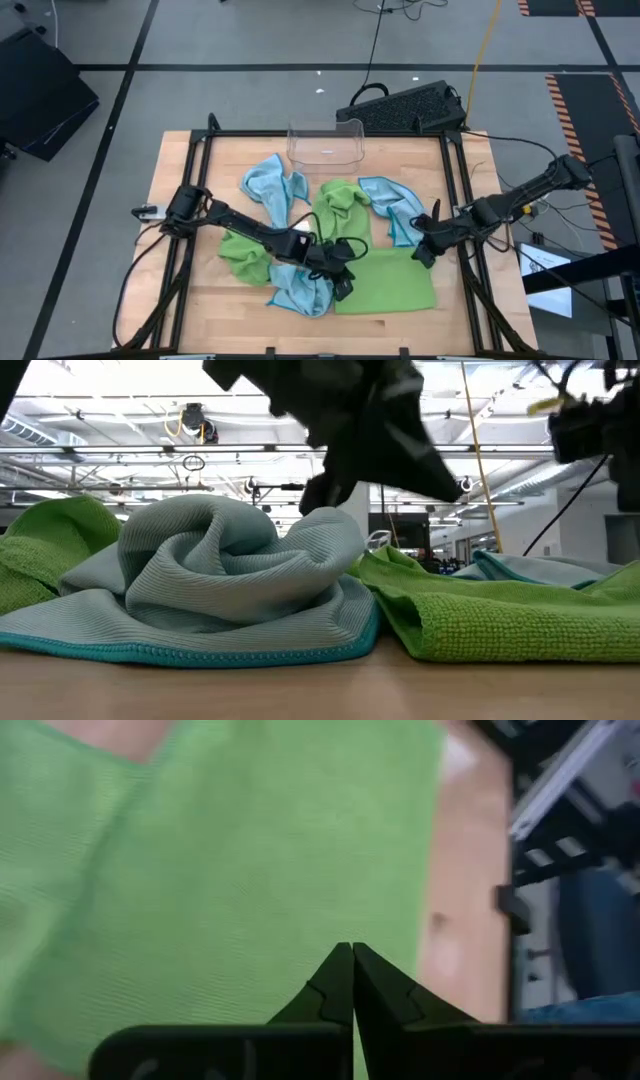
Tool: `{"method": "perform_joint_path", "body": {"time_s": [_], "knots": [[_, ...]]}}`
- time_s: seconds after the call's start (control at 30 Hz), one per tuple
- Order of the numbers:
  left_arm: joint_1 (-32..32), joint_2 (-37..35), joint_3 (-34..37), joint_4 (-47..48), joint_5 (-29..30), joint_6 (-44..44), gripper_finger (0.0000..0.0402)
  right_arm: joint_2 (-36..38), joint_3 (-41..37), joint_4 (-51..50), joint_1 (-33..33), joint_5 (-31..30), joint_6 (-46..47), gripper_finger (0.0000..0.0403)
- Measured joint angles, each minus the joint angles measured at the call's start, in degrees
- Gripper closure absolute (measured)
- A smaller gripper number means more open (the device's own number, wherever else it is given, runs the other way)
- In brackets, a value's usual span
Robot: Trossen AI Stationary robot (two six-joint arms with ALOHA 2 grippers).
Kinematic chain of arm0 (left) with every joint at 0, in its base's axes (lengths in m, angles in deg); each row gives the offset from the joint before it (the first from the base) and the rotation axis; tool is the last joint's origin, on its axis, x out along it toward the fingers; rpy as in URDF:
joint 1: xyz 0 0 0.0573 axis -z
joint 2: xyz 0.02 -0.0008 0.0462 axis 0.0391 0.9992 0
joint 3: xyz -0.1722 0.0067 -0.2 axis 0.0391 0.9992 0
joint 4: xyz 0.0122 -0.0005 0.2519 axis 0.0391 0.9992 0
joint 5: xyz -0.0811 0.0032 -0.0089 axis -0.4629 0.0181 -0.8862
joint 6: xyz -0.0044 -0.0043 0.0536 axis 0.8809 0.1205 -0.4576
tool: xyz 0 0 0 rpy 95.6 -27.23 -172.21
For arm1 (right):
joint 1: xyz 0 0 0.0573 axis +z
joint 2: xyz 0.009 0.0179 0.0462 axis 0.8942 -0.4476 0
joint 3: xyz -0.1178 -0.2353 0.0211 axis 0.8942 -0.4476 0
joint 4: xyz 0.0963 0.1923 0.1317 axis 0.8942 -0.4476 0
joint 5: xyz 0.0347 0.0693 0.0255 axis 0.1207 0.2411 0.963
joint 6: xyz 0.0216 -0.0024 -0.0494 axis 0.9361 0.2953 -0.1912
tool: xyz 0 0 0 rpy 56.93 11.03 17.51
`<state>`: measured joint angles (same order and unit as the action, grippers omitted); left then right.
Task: Fold microfiber towels
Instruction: Fold the bottom right green microfiber cloth
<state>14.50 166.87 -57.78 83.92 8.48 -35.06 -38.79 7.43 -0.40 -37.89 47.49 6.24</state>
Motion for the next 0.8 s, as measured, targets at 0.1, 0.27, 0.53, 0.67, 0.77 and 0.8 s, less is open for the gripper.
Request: {"method": "perform_joint_path", "body": {"time_s": [0.1,0.27,0.53,0.67,0.77,0.8], "knots": [[2.11,0.00,0.00,0.45,2.25,2.17,0.0394,-1.21,5.08,-6.48,3.35,-1.05,2.06,0.0403],[5.33,0.01,0.01,-0.39,3.88,6.37,0.0397,-3.62,8.15,-8.26,9.49,-0.93,8.44,0.0403],[9.68,0.01,0.01,-2.14,7.52,14.10,0.0397,-10.39,8.19,-2.92,21.72,0.04,19.50,0.0381],[11.30,0.04,0.01,-2.21,9.79,16.14,0.0399,-13.70,8.19,0.96,25.49,-2.09,20.81,0.0356],[11.94,0.06,-0.20,-2.10,10.11,17.21,0.0399,-15.60,8.18,4.57,27.51,-2.56,19.97,0.0343],[12.00,0.07,-0.73,-1.85,10.07,16.93,0.0399,-16.03,8.12,6.55,28.17,-2.53,18.60,0.0340]]}}
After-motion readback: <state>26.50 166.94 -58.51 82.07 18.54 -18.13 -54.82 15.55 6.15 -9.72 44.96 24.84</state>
